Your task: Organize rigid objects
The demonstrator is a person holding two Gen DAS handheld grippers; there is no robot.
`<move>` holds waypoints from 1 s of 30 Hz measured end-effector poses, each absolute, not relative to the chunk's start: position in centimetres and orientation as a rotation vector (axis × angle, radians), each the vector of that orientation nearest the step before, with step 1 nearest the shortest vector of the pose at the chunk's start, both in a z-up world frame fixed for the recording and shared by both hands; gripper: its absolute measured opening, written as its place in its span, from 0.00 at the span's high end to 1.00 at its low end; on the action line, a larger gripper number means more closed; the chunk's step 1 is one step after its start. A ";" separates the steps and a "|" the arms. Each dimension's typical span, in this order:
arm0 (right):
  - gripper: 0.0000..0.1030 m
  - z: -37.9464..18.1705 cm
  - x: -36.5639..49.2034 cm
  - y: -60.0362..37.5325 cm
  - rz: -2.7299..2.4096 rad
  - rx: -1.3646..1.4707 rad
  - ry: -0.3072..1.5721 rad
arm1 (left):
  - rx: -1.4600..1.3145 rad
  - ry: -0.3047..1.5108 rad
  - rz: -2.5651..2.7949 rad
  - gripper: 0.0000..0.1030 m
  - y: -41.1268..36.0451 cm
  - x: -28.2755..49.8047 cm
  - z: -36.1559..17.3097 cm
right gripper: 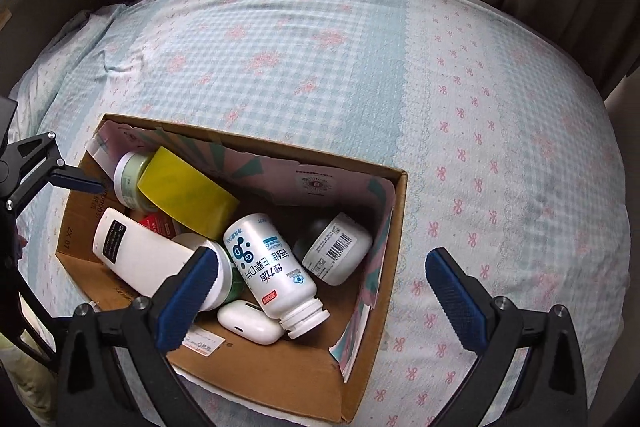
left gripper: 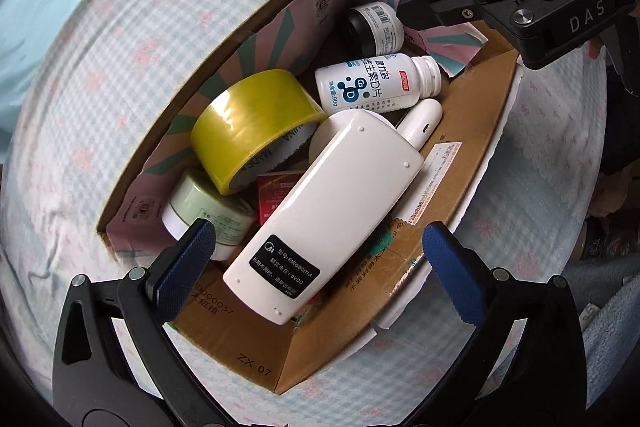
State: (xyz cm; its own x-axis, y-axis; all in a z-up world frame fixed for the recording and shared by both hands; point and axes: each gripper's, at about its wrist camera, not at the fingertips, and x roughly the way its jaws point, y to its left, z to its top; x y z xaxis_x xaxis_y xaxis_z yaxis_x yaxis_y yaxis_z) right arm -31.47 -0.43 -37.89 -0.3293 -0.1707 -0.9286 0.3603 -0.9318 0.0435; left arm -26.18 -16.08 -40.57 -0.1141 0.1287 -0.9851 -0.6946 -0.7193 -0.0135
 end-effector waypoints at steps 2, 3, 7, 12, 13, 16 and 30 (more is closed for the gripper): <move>0.00 -37.6 -31.2 -0.3 -2.311 1.584 0.233 | -1.604 0.617 1.897 0.00 -16.2 -26.3 -40.4; 0.00 -37.4 -31.0 -0.3 -2.313 1.580 0.229 | -1.605 0.613 1.900 0.00 -16.0 -26.2 -40.3; 0.00 -36.9 -30.2 -0.1 -2.317 1.576 0.224 | -1.583 0.615 1.928 0.00 -15.7 -26.2 -39.6; 0.00 -35.9 -29.0 0.1 -2.320 1.573 0.225 | -1.564 0.580 1.993 0.00 -15.9 -25.5 -37.0; 0.00 -35.5 -28.7 0.1 -2.321 1.567 0.227 | -1.566 0.579 2.011 0.00 -15.9 -25.4 -36.4; 0.00 -33.3 -27.8 0.3 -2.314 1.547 0.216 | -1.576 0.543 2.076 0.00 -16.1 -24.5 -33.9; 0.00 -11.4 -21.2 6.6 -2.564 1.317 0.138 | -1.408 0.025 2.616 0.00 -15.2 -18.8 -11.4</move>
State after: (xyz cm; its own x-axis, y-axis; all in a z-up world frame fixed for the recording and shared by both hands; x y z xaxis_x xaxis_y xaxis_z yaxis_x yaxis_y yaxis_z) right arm -21.17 6.61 -11.41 -0.5575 -0.1818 -0.8100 0.2678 -0.9630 0.0318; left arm -18.76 -15.22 -11.41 -0.5394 0.1414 -0.8301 -0.1574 -0.9854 -0.0655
